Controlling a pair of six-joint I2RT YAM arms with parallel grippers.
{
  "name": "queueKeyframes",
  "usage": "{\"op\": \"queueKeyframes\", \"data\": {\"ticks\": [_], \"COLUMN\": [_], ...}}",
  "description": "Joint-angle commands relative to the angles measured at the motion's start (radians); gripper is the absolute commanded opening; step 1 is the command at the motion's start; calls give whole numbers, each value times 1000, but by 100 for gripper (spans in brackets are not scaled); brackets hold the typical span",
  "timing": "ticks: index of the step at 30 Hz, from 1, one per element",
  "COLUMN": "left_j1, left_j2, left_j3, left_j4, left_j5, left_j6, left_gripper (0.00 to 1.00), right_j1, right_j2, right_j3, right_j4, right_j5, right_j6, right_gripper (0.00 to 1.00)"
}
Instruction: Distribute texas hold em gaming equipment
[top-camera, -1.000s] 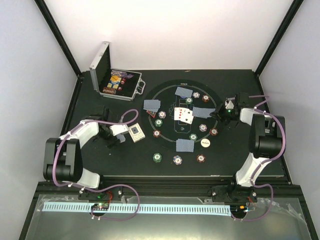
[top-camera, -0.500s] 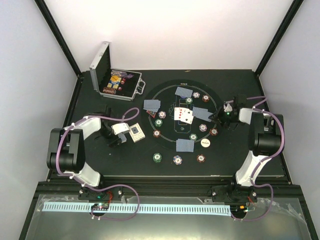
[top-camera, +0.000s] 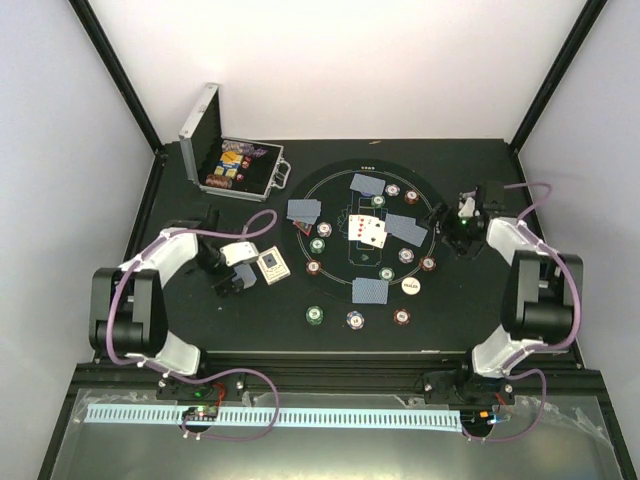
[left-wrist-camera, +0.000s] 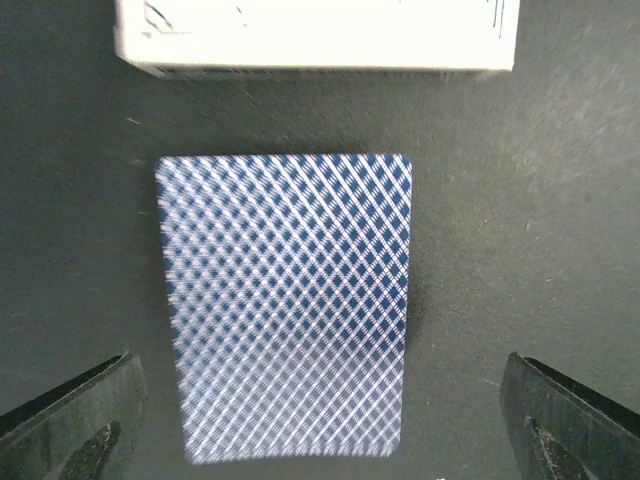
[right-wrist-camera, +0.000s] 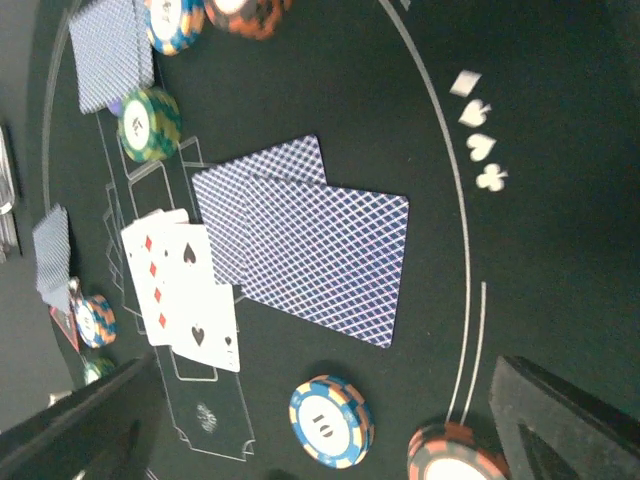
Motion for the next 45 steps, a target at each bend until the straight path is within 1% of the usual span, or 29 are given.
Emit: {"op": "queueKeyframes", "data": {"ticks": [1,3,5,7,9,11,13,15,17,19,20,26,29,31,34,35,37,39,42,43,45], "left_j1": [13,17,36,87,124,144,148,148,149,148,148,143,132,116,92,83,52,6,-31,-33,-35], "left_j2": [-89,-124,-154,-183,-213,-239,-267,-270,-270,-282,-287,-269,-238,-198,-179,-169,-150,-149,-176,-177,-176], "left_j3": [112,145,170,175,121,24,-78,-143,-198,-266,-306,-465,-521,-545,-583,-601,-641,-660,-656,-665,-685], "left_j4": [-64,28,143,254,409,600,781,889,996,1113,1180,1476,1616,1693,1764,1800,1909,1938,1891,1907,1946], "left_j5": [47,30,28,105,136,120,105,93,47,-28,-41,-49,-25,-5,-10,-19,-42,-115,-273,-303,-320], "left_j6": [-49,-164,-310,-469,-634,-769,-854,-905,-940,-964,-967,-999,-993,-963,-934,-928,-886,-853,-879,-893,-897], "left_gripper": [99,99,99,99,99,99,99,99,99,99,99,99,99,99,99,99,99,99,99,99,99], "right_j1": [1,4,11,13,15,18,19,18,18,18,18,18,17,18,19,19,21,31,80,99,146], "right_j2": [-151,-234,-335,-468,-613,-751,-856,-919,-918,-906,-901,-815,-775,-745,-674,-645,-591,-530,-447,-417,-355], "right_j3": [-29,-55,-105,-198,-325,-465,-593,-689,-719,-716,-720,-727,-745,-761,-774,-771,-776,-759,-737,-739,-767], "right_j4": [-37,-23,17,112,251,398,531,616,638,635,650,755,807,861,965,995,1110,1182,1299,1346,1471], "right_j5": [127,205,321,433,533,628,711,772,793,809,813,901,950,970,970,954,913,876,853,848,826], "right_j6": [-18,-15,-10,-1,1,11,10,-24,-45,-52,-57,-134,-160,-169,-190,-200,-224,-255,-342,-383,-464], "right_gripper": [95,99,100,100,100,100,100,100,100,100,100,100,100,100,100,100,100,100,100,100,100]}}
